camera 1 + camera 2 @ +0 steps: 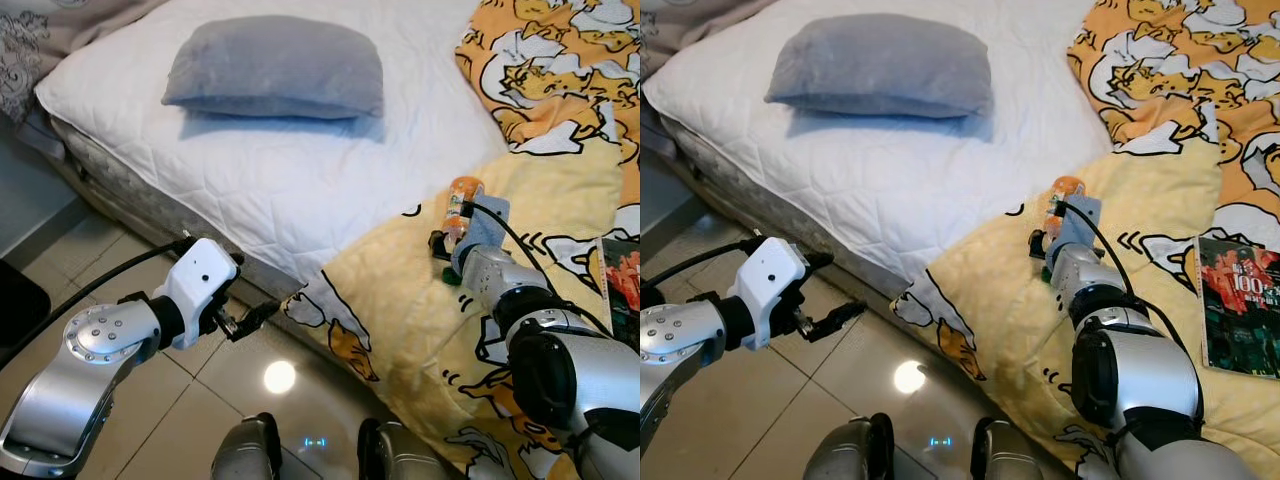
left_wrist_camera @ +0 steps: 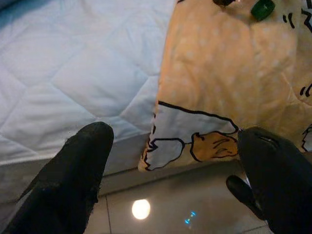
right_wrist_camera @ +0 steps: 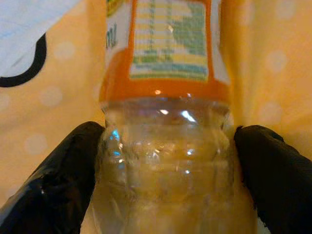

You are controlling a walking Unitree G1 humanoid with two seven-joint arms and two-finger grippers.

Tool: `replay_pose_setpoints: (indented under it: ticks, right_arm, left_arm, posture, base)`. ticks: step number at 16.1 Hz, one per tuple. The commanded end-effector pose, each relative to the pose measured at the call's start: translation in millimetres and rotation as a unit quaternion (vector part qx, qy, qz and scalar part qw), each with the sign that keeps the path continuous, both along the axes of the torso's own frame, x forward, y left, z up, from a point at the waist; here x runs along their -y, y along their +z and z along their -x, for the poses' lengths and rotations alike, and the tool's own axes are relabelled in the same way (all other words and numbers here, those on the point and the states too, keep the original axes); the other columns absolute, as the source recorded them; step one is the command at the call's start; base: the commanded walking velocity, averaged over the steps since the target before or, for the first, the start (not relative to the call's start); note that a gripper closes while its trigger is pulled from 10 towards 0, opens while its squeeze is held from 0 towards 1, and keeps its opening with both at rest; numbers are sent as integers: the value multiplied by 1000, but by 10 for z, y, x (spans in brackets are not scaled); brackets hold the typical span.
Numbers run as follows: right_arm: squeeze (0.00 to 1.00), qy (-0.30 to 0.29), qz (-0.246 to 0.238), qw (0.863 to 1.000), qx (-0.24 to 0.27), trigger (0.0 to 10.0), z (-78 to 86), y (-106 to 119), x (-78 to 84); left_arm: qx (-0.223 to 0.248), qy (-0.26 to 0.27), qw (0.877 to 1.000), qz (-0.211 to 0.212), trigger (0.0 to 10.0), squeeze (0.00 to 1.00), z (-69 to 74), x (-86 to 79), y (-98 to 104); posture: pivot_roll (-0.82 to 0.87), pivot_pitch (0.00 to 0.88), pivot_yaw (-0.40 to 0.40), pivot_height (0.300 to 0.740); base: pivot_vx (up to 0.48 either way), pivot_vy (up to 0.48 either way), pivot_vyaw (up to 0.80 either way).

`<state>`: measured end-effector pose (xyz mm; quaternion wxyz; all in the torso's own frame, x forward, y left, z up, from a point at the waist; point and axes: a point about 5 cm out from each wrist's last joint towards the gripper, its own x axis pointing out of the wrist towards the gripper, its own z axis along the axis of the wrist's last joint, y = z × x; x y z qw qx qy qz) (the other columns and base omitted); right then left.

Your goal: Clean up the room

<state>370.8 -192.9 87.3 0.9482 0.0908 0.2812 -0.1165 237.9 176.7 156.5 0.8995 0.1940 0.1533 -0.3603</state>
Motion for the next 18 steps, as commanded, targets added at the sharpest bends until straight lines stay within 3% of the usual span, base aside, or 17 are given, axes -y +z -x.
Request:
replay_pose_setpoints:
  ticks: [1,2,4,5,7,15,16,18]
  right_arm:
    - [0,-2,-10,1000,3,2667,-2,-2,-14]
    - [0,0,-11,1000,6,0,-8,9,-14]
    - [0,41,42,998,0,0,-13,16,-17]
    - [0,51,42,998,-2,0,-12,9,-36]
    - [0,39,13,999,14,0,-29,32,-58]
    - [0,42,-10,999,32,0,-39,39,-100]
    - [0,34,-37,997,58,0,-60,85,-77]
    - [0,16,-48,993,110,0,-89,180,10]
  left_arm:
    - [4,-3,1000,1,10000,0,23,15,38]
    - [3,-4,1000,2,10000,0,18,29,32]
    - [2,-5,1000,5,10000,0,7,44,16]
    - [1,-4,1000,5,10000,0,-3,47,7]
    - [2,-3,1000,7,10000,0,-3,58,-6]
    - [6,18,1000,16,10000,0,-78,24,-104]
    - [6,24,1000,15,10000,0,-100,20,-156]
    - [7,31,999,15,10000,0,-124,31,-201]
  posture:
    - [85,257,-13,740]
    - [79,248,-12,740]
    - [70,229,-7,740]
    - [62,212,-5,740]
    - [55,197,-5,740]
    - [2,68,33,740]
    - [-16,24,51,740]
    - [-25,0,65,740]
  base:
    - [0,0,0]
    - [0,0,0]
    - [0,0,0]
    - [0,0,0]
    - [0,0,0]
    - [0,0,0]
    - [0,0,0]
    - [0,0,0]
